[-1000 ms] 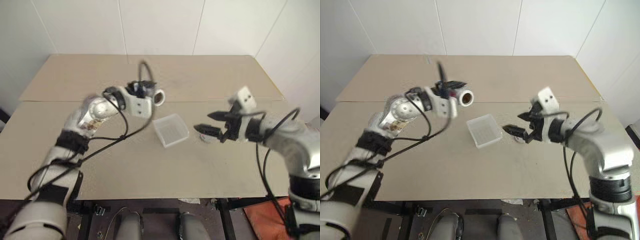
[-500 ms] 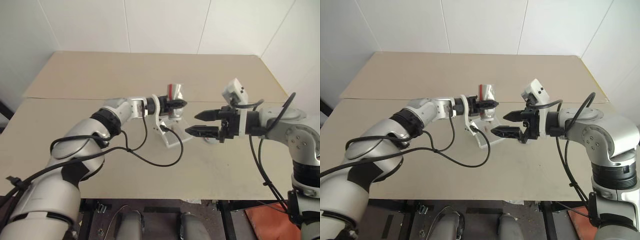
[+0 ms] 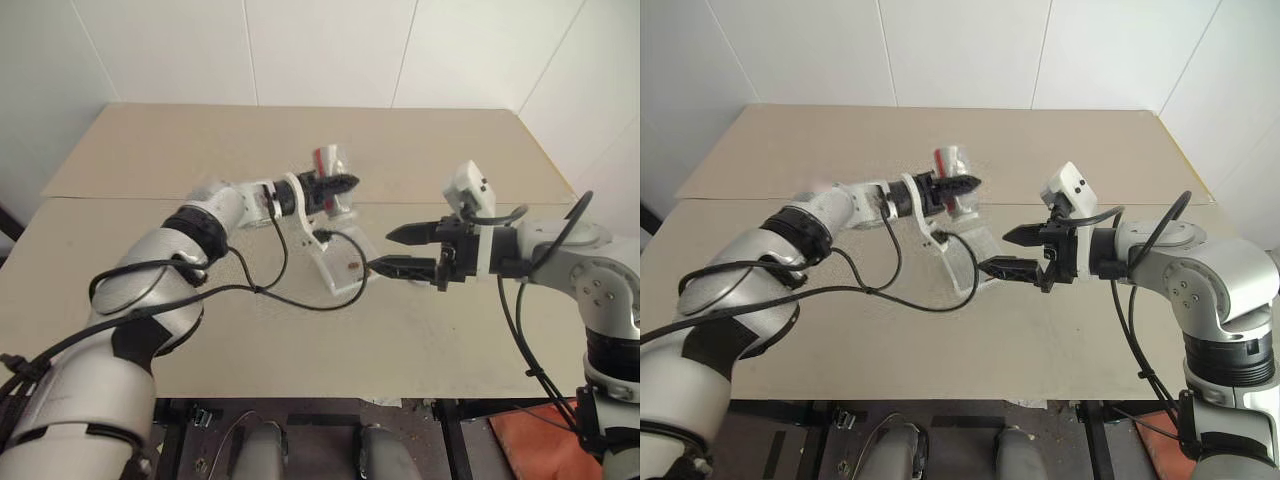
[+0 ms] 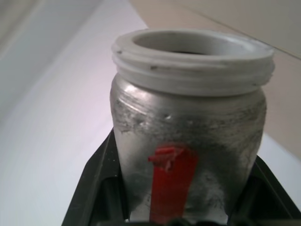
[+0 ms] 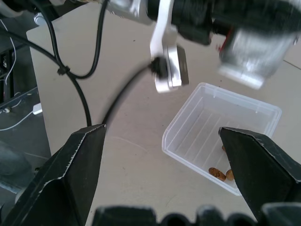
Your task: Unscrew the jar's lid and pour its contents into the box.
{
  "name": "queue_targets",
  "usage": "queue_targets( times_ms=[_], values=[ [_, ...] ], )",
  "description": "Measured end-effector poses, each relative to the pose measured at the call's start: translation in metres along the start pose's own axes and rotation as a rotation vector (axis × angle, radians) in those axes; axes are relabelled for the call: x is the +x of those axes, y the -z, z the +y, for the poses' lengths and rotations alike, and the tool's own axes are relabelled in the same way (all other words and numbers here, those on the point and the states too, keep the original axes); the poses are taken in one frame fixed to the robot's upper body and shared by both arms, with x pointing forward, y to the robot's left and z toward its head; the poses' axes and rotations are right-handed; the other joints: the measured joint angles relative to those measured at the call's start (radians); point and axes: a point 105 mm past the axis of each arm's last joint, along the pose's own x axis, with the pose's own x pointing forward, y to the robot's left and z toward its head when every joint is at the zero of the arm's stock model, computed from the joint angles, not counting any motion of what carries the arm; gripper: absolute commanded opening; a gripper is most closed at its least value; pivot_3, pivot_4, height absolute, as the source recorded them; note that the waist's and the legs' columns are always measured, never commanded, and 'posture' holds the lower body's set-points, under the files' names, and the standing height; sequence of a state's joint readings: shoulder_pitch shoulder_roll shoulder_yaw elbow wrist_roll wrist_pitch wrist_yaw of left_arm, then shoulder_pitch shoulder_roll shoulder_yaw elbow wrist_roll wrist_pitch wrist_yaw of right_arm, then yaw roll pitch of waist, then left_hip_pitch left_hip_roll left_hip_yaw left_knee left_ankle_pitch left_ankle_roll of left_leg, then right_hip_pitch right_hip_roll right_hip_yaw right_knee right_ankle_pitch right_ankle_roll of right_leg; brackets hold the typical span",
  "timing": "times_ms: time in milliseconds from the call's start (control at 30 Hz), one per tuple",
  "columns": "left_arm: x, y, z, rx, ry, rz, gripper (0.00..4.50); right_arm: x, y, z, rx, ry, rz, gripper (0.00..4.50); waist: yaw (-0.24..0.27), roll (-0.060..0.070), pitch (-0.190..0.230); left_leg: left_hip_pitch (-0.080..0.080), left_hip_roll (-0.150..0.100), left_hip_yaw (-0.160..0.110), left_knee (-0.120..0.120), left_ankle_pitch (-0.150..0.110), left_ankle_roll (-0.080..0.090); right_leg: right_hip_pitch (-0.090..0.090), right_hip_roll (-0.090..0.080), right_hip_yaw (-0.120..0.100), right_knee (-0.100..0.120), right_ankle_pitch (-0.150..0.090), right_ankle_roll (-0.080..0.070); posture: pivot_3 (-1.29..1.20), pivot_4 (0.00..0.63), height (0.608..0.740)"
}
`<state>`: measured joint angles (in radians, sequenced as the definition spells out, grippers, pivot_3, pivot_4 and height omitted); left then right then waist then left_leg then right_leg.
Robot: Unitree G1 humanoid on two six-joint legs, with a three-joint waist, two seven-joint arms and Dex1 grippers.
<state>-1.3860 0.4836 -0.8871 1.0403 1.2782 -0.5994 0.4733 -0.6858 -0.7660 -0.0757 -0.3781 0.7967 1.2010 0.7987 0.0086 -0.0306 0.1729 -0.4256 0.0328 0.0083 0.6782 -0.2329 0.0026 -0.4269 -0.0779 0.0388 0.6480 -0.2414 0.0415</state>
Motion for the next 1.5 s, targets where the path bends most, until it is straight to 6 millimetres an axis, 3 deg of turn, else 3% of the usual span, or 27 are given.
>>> queue_targets(
  times_ms=[133, 267, 400, 567, 833, 1000, 1033, 1267, 1400, 1500],
  values=[
    [-0.023, 0.024, -0.011, -0.597, -0.043, 0.221, 1.92, 0.0, 0.003, 0.0, -0.002, 0.001, -0.001, 4.45, -0.002, 0.0, 0.0, 0.001, 0.001, 0.001, 0.0, 0.0, 0.0, 0.001, 0.0, 0.0, 0.0, 0.0, 0.0, 0.0, 0.15, 0.74],
    [-0.046, 0.021, -0.032, -1.178, -0.097, 0.337, 1.92, 0.0, 0.006, 0.001, 0.001, 0.001, 0.0, 4.45, -0.008, 0.0, 0.0, 0.0, 0.001, 0.0, 0.002, 0.0, 0.0, 0.001, 0.0, 0.0, 0.001, 0.0, 0.0, 0.0, 0.15, 0.74],
    [-0.065, 0.013, -0.037, -1.59, -0.219, 0.382, 1.92, 0.0, 0.002, 0.003, -0.026, -0.003, -0.018, 4.45, -0.01, 0.0, 0.0, 0.002, 0.001, -0.001, 0.002, 0.0, 0.0, 0.003, 0.0, 0.0, 0.001, 0.0, 0.0, 0.0, 0.15, 0.74],
    [-0.082, -0.005, -0.049, -1.933, -0.312, 0.439, 1.92, 0.002, -0.001, 0.004, -0.041, -0.008, -0.043, 4.45, -0.014, 0.001, 0.0, 0.004, 0.001, -0.001, 0.003, 0.0, 0.0, 0.004, 0.0, 0.0, 0.0, 0.0, 0.0, 0.0, 0.15, 0.74],
    [-0.097, -0.042, -0.078, -2.076, -0.332, 0.554, 1.92, 0.008, -0.001, 0.003, -0.043, 0.005, -0.094, 4.45, -0.016, 0.001, -0.001, 0.005, 0.0, -0.002, 0.003, 0.0, 0.0, 0.005, 0.0, 0.0, 0.0, 0.0, 0.0, 0.0, 0.15, 0.74],
    [-0.099, -0.047, -0.09, -2.098, -0.352, 0.593, 1.92, 0.014, 0.009, 0.005, -0.076, 0.006, -0.061, 4.45, -0.015, 0.001, -0.001, 0.005, 0.0, -0.001, 0.003, 0.0, 0.0, 0.005, 0.0, 0.0, 0.0, 0.0, 0.0, 0.0, 0.15, 0.74],
    [-0.099, -0.047, -0.09, -2.098, -0.356, 0.592, 2.48, 0.015, 0.011, 0.005, -0.091, 0.008, -0.05, 4.5, -0.014, 0.001, -0.001, 0.005, 0.0, -0.001, 0.003, 0.0, 0.0, 0.005, 0.0, 0.0, -0.001, 0.0, 0.0, 0.0, 0.15, 0.74],
    [-0.101, -0.06, -0.102, -2.162, -0.293, 0.601, 4.46, 0.014, 0.013, 0.005, -0.137, 0.007, -0.041, 4.5, -0.016, 0.001, -0.001, 0.006, 0.0, -0.001, 0.002, 0.0, 0.0, 0.005, 0.0, 0.0, -0.001, 0.0, 0.0, 0.0, 0.15, 0.74],
    [-0.115, -0.066, -0.099, -2.168, -0.236, 0.576, 4.46, 0.014, 0.015, 0.005, -0.144, 0.005, -0.039, 4.5, -0.024, 0.001, -0.001, 0.006, 0.001, -0.001, 0.002, 0.0, 0.0, 0.005, 0.001, 0.001, 0.0, 0.0, 0.0, 0.0, 0.15, 0.74],
    [-0.145, -0.07, -0.089, -2.177, -0.129, 0.501, 4.46, 0.012, 0.019, 0.005, -0.143, 0.003, -0.024, 4.5, -0.031, 0.001, -0.001, 0.007, 0.001, -0.001, 0.001, 0.0, 0.0, 0.004, 0.001, 0.002, 0.0, 0.0, -0.001, 0.0, 0.15, 0.74]
  ],
)
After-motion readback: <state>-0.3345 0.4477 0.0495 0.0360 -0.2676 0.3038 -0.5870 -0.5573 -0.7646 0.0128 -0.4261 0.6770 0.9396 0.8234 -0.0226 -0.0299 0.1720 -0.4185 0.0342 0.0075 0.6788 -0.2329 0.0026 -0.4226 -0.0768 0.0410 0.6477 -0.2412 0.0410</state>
